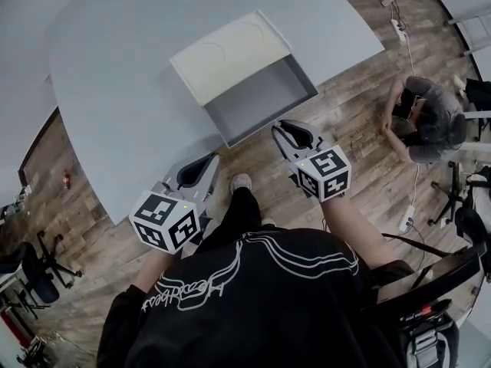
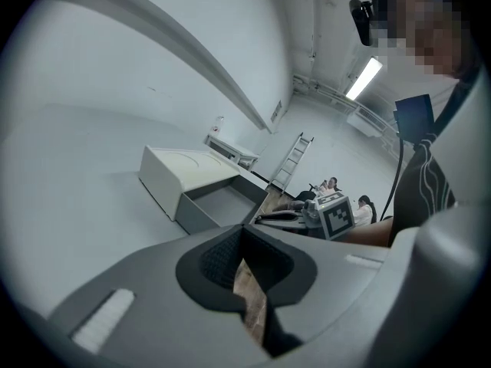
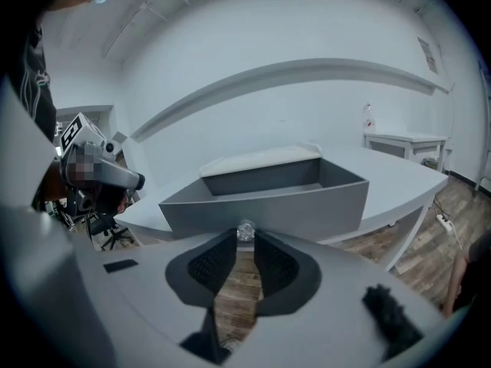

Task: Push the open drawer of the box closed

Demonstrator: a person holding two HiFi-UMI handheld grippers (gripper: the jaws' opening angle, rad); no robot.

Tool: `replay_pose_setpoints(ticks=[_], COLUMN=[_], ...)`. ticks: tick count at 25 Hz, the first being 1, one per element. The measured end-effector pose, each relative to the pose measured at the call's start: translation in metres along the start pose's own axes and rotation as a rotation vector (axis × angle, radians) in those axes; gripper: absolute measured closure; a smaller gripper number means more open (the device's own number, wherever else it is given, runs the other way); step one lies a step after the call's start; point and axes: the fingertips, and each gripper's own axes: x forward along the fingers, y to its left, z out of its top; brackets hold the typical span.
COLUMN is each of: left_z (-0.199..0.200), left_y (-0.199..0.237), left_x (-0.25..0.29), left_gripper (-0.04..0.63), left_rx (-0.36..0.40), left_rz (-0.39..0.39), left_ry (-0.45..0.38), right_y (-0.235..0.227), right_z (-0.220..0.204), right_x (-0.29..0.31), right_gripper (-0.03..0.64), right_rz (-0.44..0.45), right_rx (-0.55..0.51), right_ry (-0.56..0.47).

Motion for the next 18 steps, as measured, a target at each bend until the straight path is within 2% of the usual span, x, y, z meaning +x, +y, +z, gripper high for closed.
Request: replay_pose_setpoints(ticks=[10, 18], left_z=[0.014, 0.027], left_y=[0.029, 0.046], left_x=[0.005, 0.002], left_gripper=[0.588, 0.588], left_rx=[-0.048, -0.034], left_rz=[0.014, 0.034], left_ry=[-0.013, -0.031], right_y=[-0.014, -0.018], right_z=[0.025, 0.049], right_x=[0.043, 0.076], right_gripper=[0.537, 0.537], right_rz=[0.005, 0.000], right_rx=[0.008, -0.017], right_ry=[0.085, 0.131])
